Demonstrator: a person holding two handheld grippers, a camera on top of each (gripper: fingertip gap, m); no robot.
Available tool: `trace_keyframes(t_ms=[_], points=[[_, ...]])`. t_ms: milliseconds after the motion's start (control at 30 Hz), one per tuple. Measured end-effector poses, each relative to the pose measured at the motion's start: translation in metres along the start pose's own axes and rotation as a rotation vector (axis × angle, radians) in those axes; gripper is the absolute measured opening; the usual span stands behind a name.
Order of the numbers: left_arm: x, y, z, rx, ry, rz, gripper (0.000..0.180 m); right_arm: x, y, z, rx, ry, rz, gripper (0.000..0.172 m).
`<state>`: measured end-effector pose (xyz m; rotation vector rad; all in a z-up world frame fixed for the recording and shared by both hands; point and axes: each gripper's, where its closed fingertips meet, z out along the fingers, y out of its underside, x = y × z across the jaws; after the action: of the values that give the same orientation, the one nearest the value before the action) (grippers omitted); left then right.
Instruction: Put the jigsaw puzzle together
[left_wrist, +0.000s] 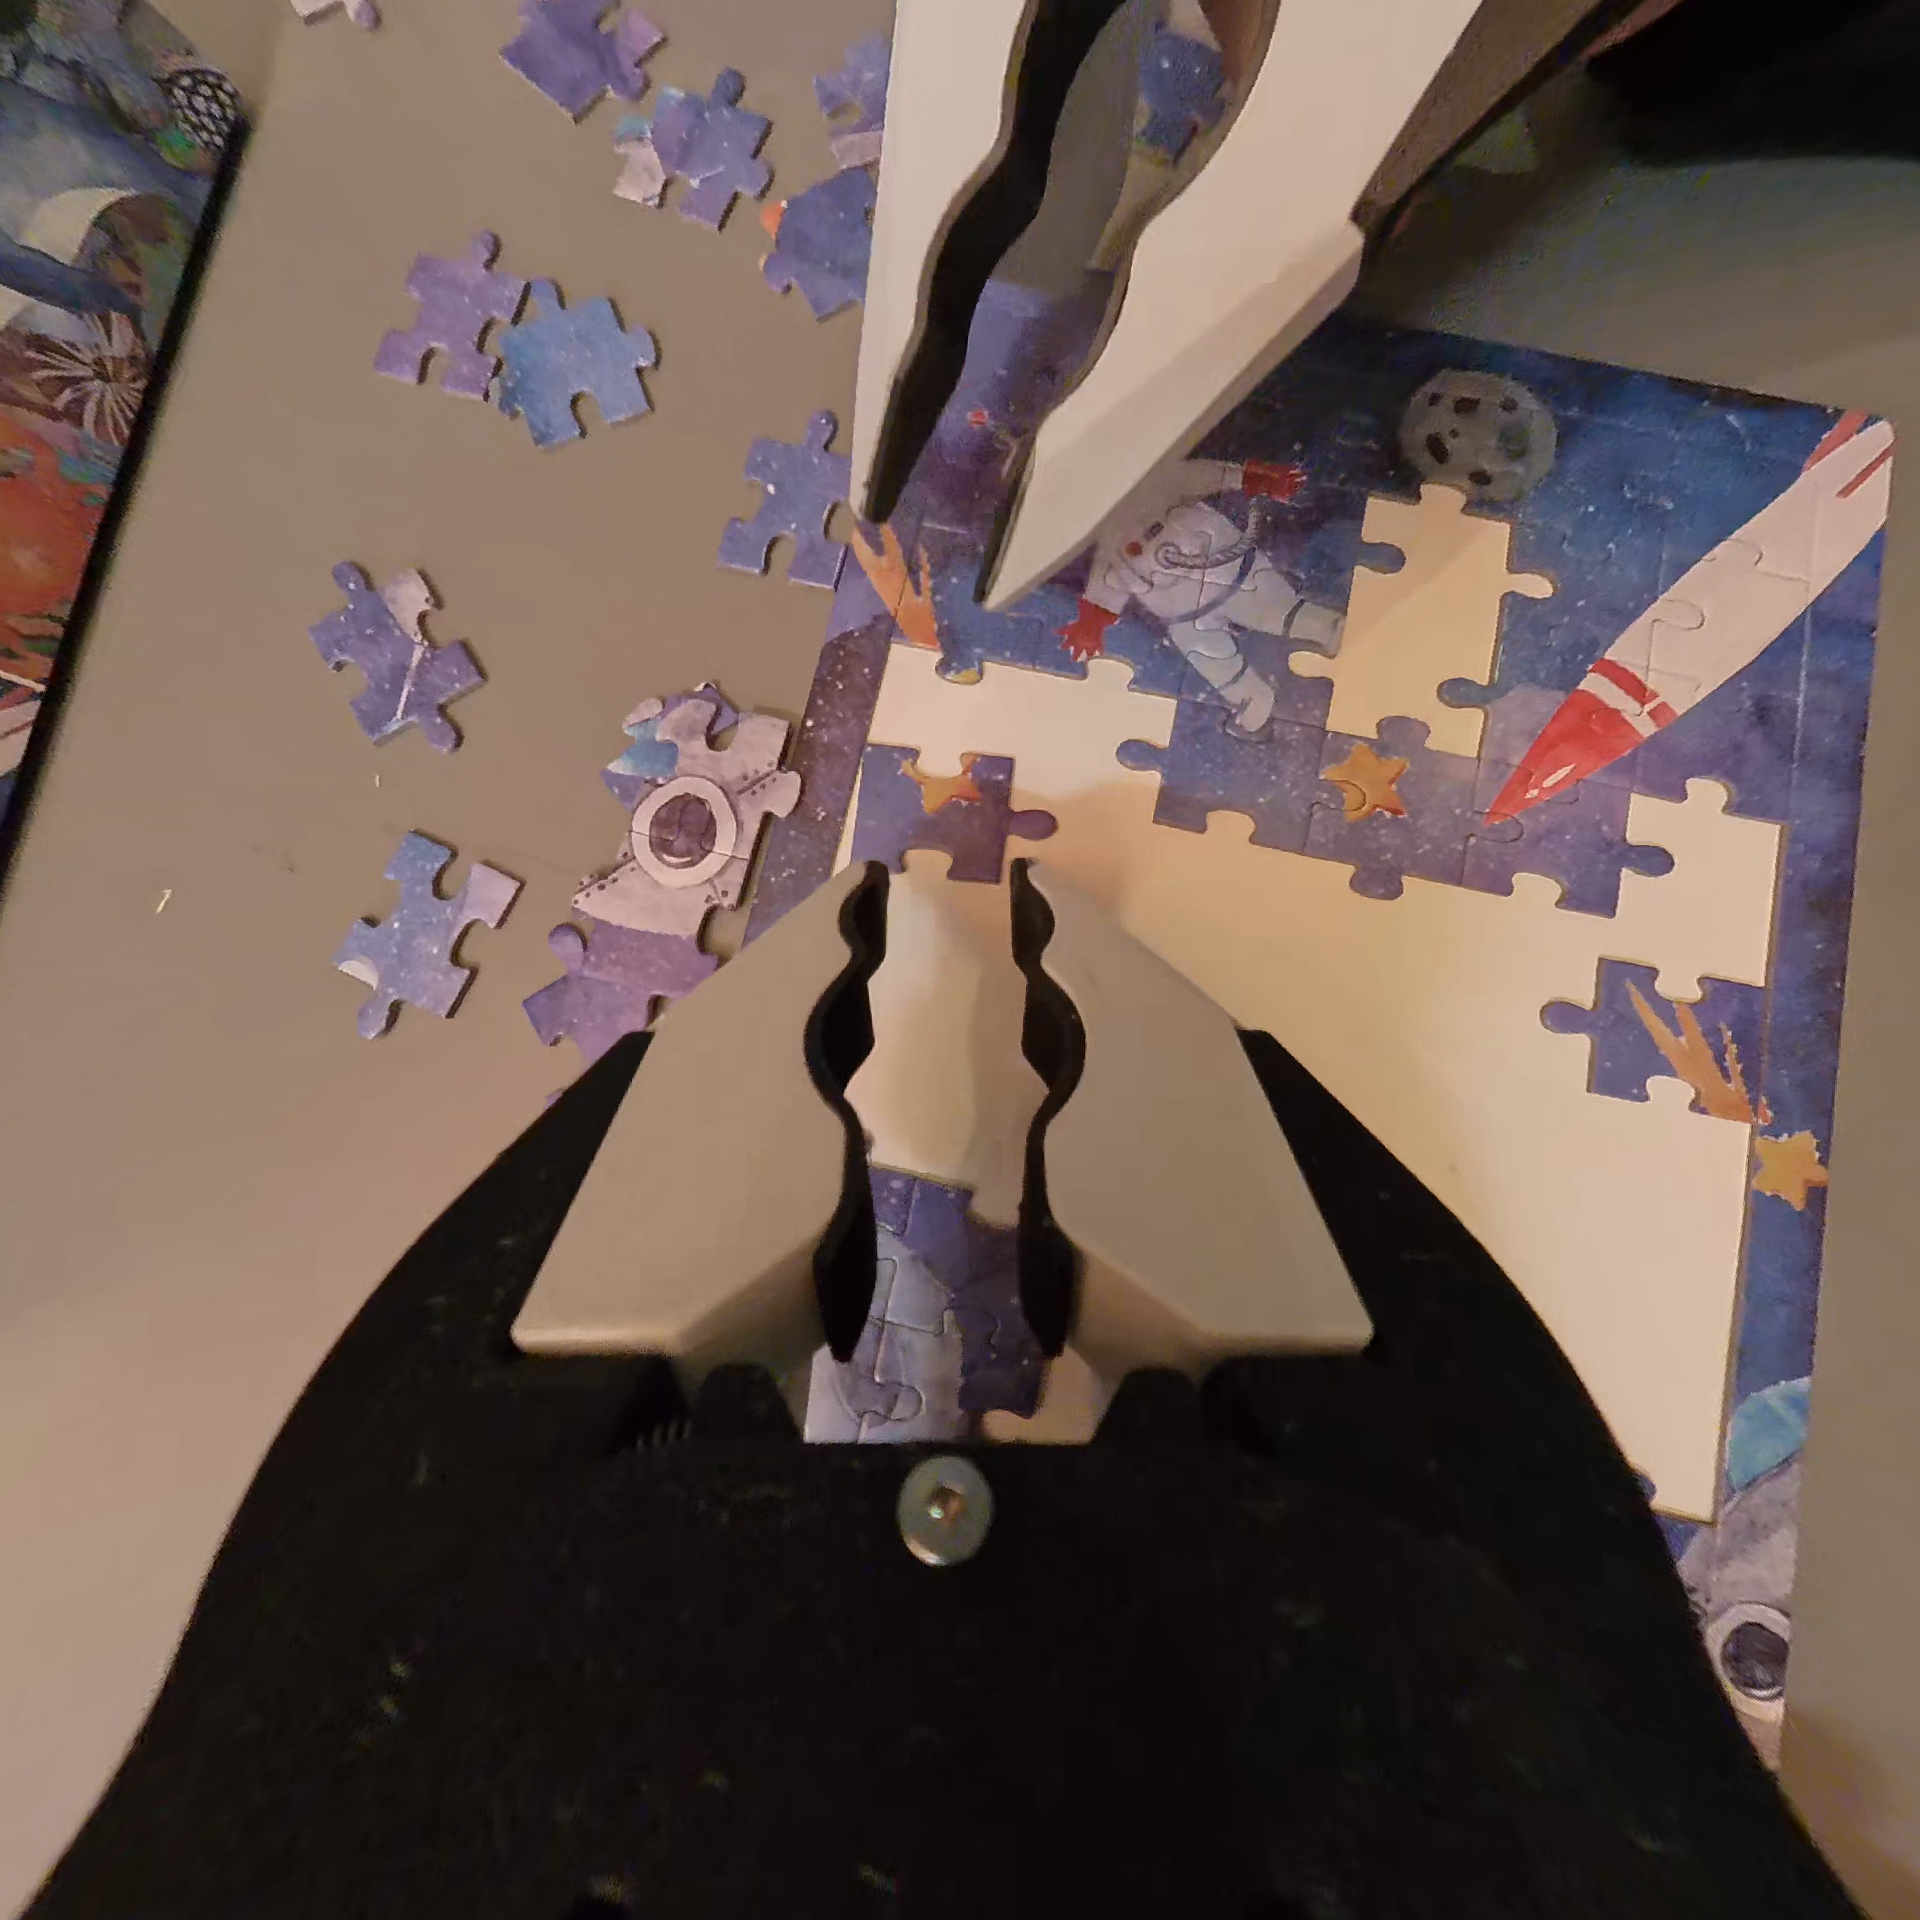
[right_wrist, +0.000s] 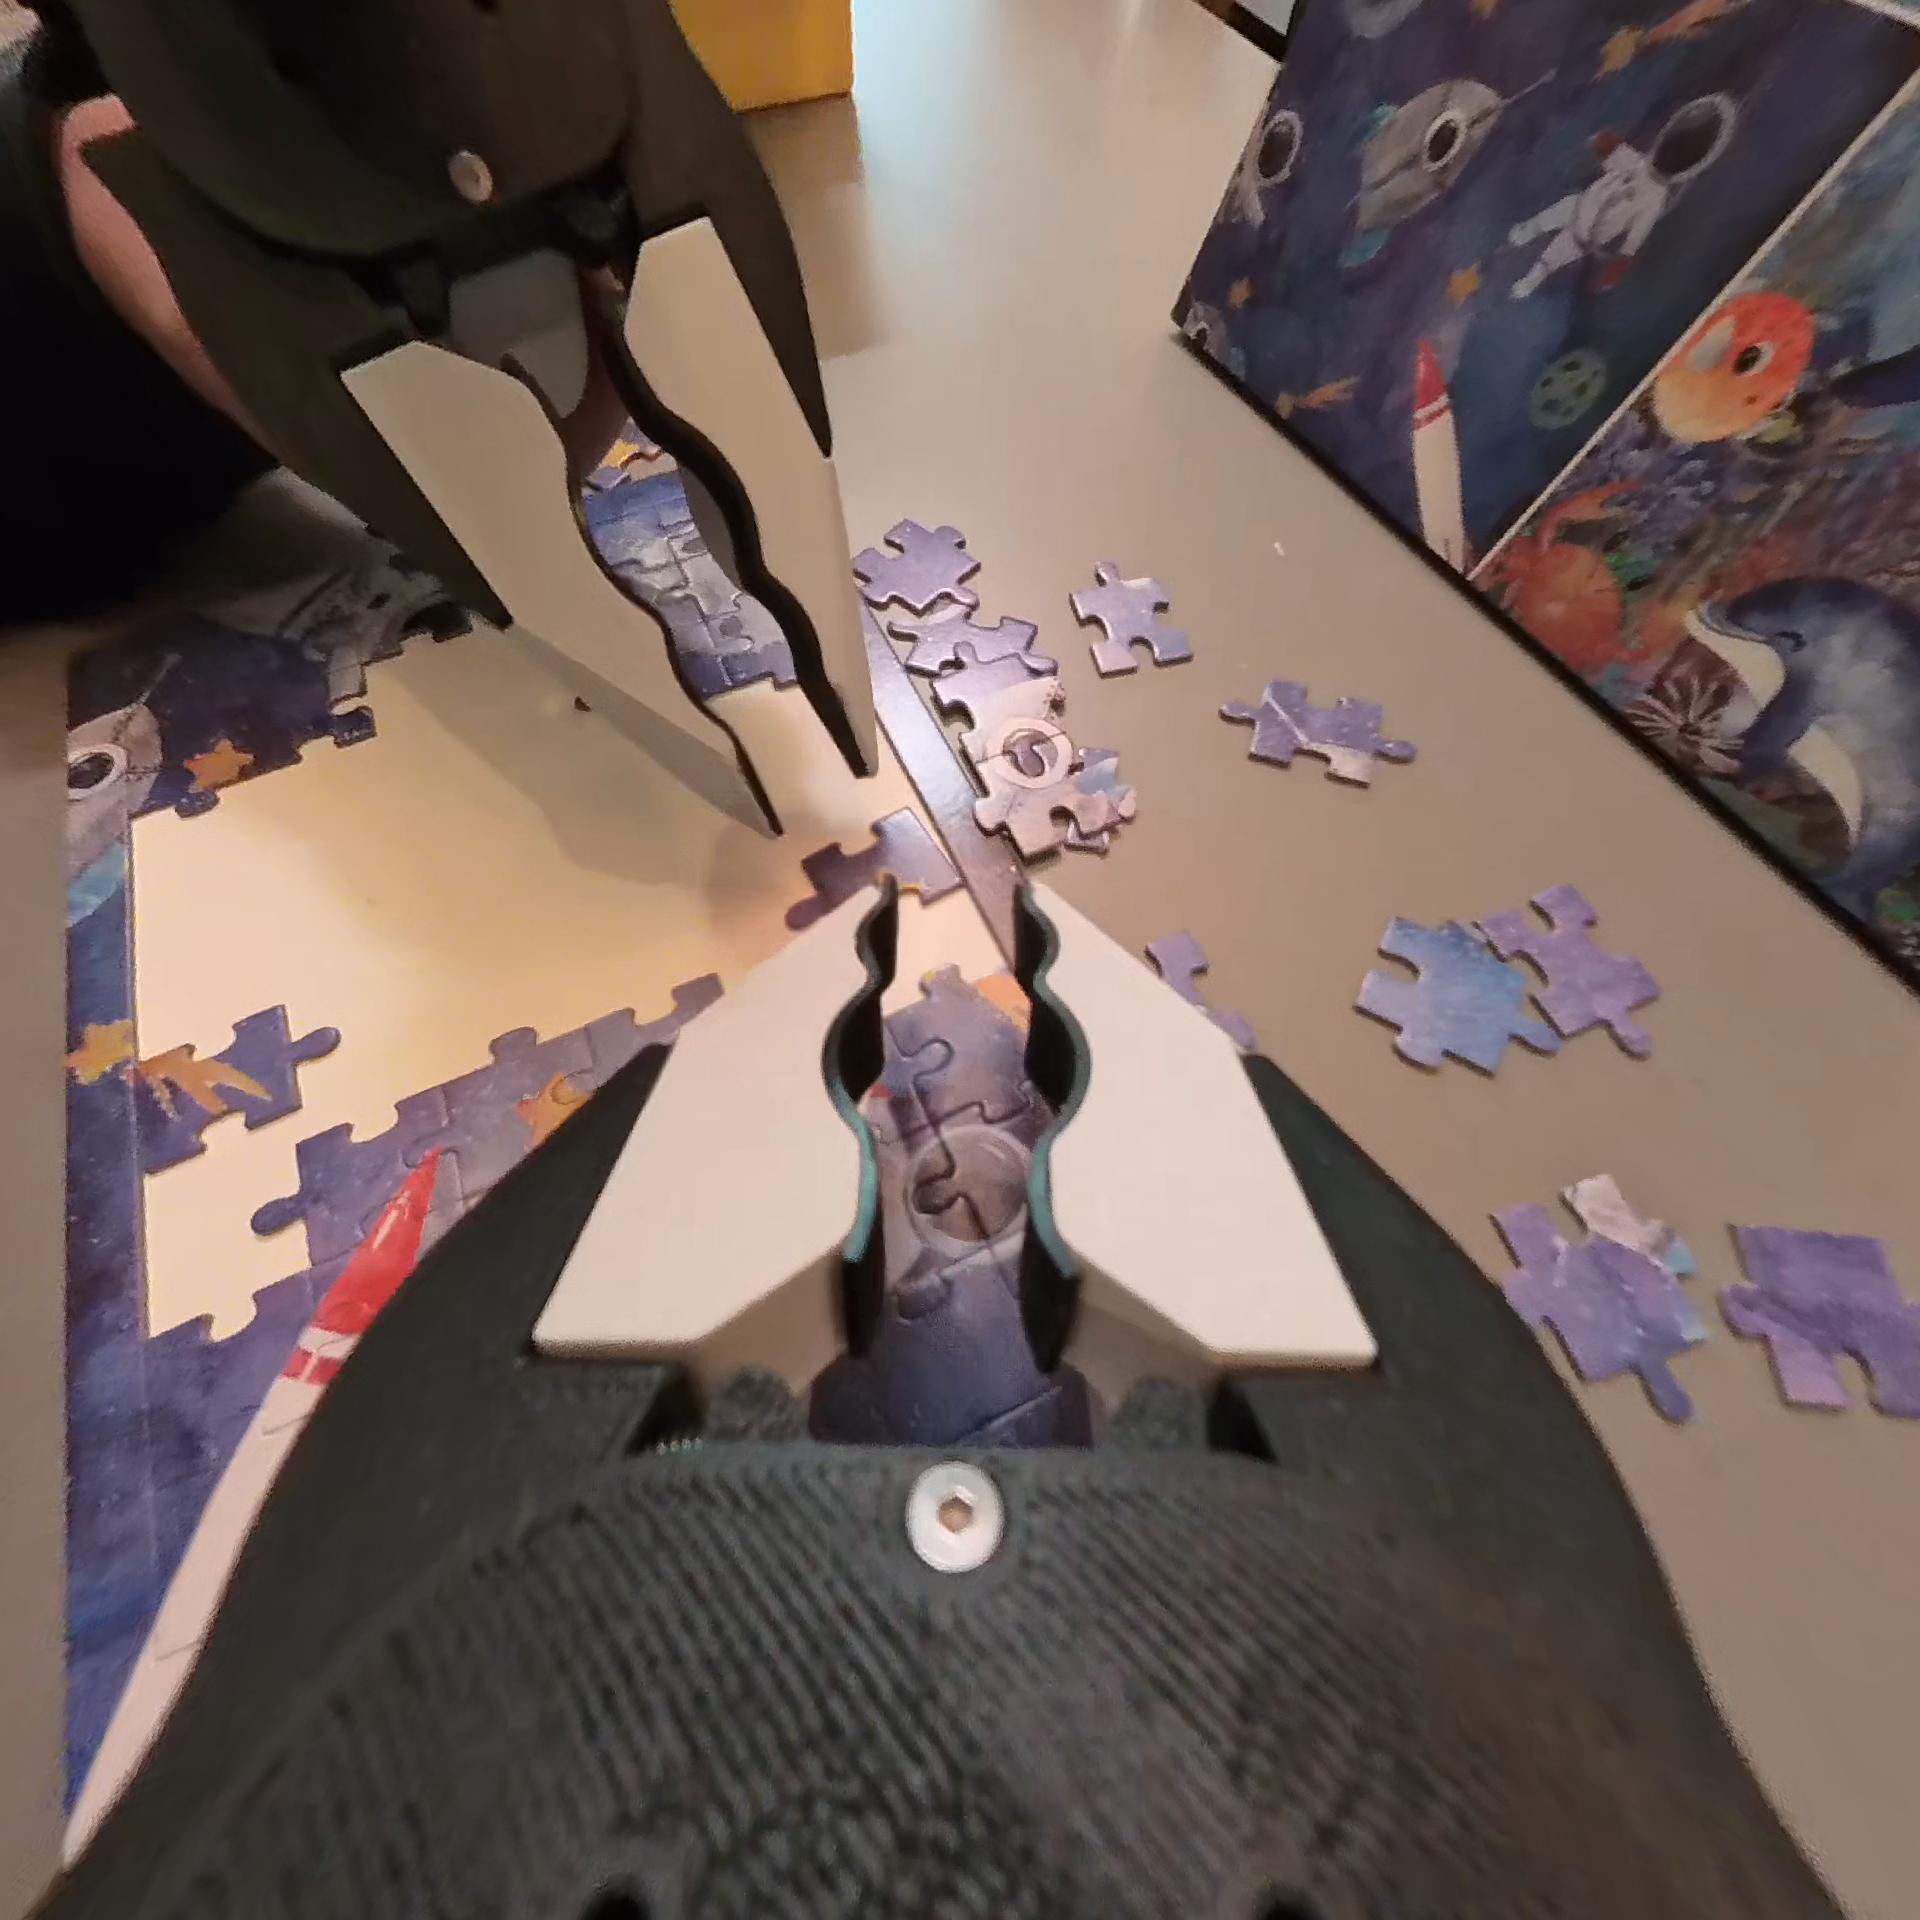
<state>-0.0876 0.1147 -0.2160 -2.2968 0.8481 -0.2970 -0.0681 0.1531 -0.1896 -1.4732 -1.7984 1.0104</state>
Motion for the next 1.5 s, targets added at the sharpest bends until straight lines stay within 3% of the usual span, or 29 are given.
trace_keyframes(t_ms=[133,867,1500], points=[[0.0,0.005,0.007,-0.037,-0.024,0.03,0.03,-0.002,0.004,0.003,-0.025,0.007,-0.021,0.02],[-0.006,0.006,0.008,-0.07,-0.115,0.095,0.026,0.005,-0.002,0.0,0.0,0.082,-0.069,0.016],[-0.004,0.004,0.006,-0.051,-0.096,0.088,0.027,0.022,-0.012,-0.017,0.072,0.133,-0.011,0.013]])
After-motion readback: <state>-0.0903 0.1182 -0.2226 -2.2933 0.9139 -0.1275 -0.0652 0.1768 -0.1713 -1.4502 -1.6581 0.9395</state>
